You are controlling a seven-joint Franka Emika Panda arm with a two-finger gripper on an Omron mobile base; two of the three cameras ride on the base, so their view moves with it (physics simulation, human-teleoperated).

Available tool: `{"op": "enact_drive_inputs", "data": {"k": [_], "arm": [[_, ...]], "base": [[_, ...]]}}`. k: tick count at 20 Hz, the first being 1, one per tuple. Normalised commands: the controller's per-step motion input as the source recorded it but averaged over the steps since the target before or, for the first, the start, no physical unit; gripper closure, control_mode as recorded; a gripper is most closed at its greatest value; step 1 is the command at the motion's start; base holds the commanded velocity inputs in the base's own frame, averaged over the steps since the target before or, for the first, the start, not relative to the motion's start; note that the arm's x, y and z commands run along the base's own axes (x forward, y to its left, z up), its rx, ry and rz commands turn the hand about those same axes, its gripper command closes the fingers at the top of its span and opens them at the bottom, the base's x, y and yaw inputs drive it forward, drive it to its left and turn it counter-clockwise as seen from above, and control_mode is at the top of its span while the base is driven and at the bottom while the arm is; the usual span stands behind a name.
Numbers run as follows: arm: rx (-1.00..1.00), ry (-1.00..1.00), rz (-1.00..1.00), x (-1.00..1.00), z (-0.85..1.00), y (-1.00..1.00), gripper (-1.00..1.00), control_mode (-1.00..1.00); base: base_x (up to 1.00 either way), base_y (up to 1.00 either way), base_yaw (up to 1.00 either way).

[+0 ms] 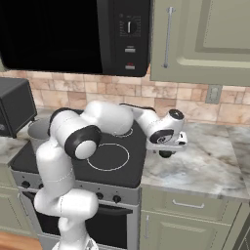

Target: Turn on the burner for the pot on the stove. Wait thirty seconds for the pot to heat up. Then add the squash to the pot.

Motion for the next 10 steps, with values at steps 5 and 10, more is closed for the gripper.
{"op": "enact_drive_inputs", "data": {"k": [5, 10], "arm": [[0.00, 0.02, 0.00, 0.25, -0.21, -0.13, -1.00, -1.00], [0.00, 0.00, 0.01, 0.35, -0.11, -0.04, -1.00, -1.00]], "base": [[0.00, 0.00, 0.00], [0.00, 0.00, 0.00]]}}
